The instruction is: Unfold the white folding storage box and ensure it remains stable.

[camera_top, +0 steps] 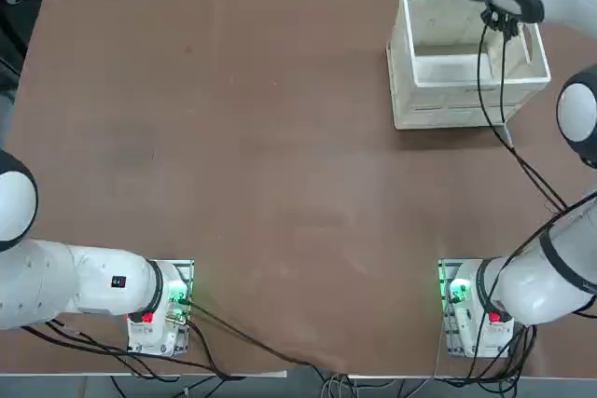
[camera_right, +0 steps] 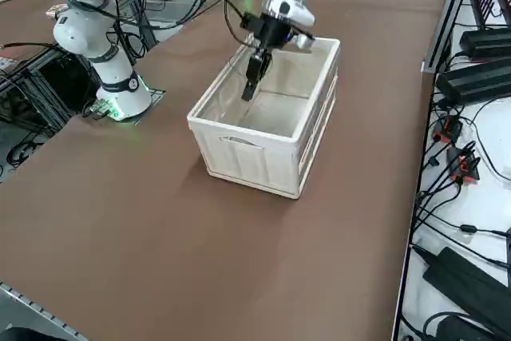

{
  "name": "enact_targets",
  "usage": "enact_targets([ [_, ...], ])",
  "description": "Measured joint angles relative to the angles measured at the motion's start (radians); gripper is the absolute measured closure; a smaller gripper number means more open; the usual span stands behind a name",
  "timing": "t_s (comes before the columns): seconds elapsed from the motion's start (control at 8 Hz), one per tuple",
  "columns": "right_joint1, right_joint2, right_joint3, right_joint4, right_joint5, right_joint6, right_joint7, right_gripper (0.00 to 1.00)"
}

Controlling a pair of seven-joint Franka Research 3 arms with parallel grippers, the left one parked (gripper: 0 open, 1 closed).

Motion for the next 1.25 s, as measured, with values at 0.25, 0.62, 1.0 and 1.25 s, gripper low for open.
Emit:
enact_targets([
  [0.25,-0.001,-0.022,-0.007,0.104,0.117,-0.057,-0.026,0.67],
  [0.62,-0.041,-0.075,-0.018,0.182,0.313,-0.073,-0.045,0.10],
  [1.0,-0.102,-0.174,-0.020,0.190,0.452,-0.099,-0.132,0.00],
  [1.25,-0.110,-0.225,-0.004,0.188,0.455,-0.114,-0.136,0.00],
])
